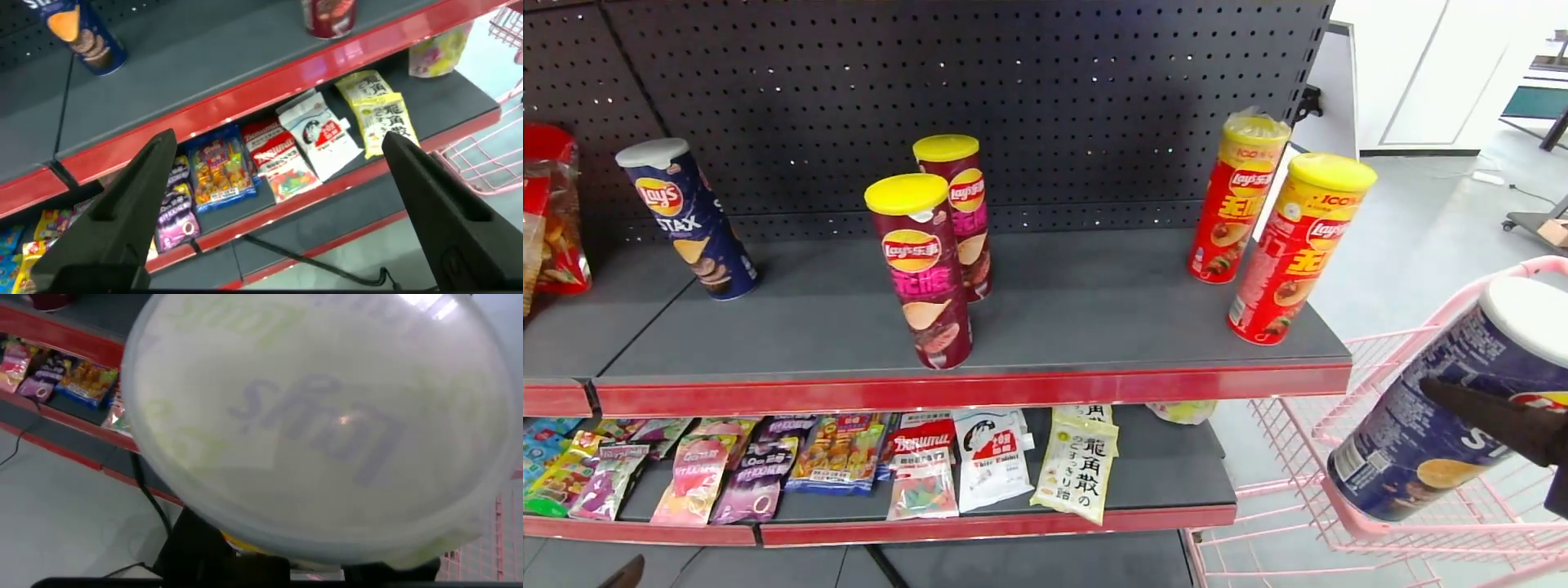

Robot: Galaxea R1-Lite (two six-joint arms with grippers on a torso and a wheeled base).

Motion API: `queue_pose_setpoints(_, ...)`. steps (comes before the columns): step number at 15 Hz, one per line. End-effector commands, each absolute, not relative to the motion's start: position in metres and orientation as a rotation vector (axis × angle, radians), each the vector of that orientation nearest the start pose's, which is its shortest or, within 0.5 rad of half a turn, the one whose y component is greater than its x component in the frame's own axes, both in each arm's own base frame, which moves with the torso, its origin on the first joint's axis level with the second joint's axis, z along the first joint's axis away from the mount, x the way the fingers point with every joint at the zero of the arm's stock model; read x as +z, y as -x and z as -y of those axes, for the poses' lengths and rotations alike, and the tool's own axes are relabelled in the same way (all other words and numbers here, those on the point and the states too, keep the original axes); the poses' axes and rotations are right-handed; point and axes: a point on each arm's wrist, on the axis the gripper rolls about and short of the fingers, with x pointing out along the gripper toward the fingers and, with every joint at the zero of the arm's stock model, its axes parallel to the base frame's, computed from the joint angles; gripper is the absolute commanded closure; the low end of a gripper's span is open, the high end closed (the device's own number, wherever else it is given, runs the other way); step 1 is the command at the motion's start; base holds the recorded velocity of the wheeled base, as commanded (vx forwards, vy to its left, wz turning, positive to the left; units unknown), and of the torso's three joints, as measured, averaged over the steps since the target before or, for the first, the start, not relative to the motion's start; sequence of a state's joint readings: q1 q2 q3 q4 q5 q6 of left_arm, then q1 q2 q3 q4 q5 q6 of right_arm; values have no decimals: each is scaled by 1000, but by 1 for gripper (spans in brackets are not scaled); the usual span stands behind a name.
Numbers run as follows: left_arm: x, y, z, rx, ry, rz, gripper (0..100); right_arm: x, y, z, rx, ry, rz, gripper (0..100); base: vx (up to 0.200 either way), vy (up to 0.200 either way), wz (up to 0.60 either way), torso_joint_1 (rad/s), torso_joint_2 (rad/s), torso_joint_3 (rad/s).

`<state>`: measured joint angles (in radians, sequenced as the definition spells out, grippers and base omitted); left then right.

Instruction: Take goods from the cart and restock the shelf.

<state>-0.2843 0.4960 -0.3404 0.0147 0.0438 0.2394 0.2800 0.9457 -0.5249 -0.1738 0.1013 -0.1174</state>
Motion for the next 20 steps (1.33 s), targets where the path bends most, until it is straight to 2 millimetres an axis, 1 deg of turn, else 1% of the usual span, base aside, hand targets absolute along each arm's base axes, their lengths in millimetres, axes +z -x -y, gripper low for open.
queue_pose_setpoints(1,173,-21,5,-258,-265,-136,0,219,-100,-31,396,138,-187,100,0,200,0,2,-2,2)
queue_pose_setpoints(4,174,-21,5,-256,-265,-133,0,219,-94,-32,429,139,-171,100,0,200,0,-2,2,4)
queue_pose_setpoints(5,174,-21,5,-256,-265,-133,0,216,-90,-34,511,130,-170,100,0,200,0,7,2,-2)
queue_pose_setpoints(7,173,-20,5,-256,-265,-133,0,213,-82,-34,587,126,-152,100,0,200,0,2,-2,-2)
queue_pose_setpoints(8,173,-20,5,-256,-265,-135,0,214,-82,-35,624,124,-146,100,0,200,0,7,7,2)
queue_pose_setpoints(15,173,-19,4,-252,-265,-129,0,216,-82,-40,685,127,-142,100,0,200,0,3,2,4)
queue_pose_setpoints(18,173,-19,4,-250,-265,-126,0,214,-80,-43,742,127,-146,100,0,200,0,2,1,1)
queue_pose_setpoints(20,173,-19,4,-249,-265,-125,0,216,-81,-44,743,126,-145,100,0,200,0,5,2,5)
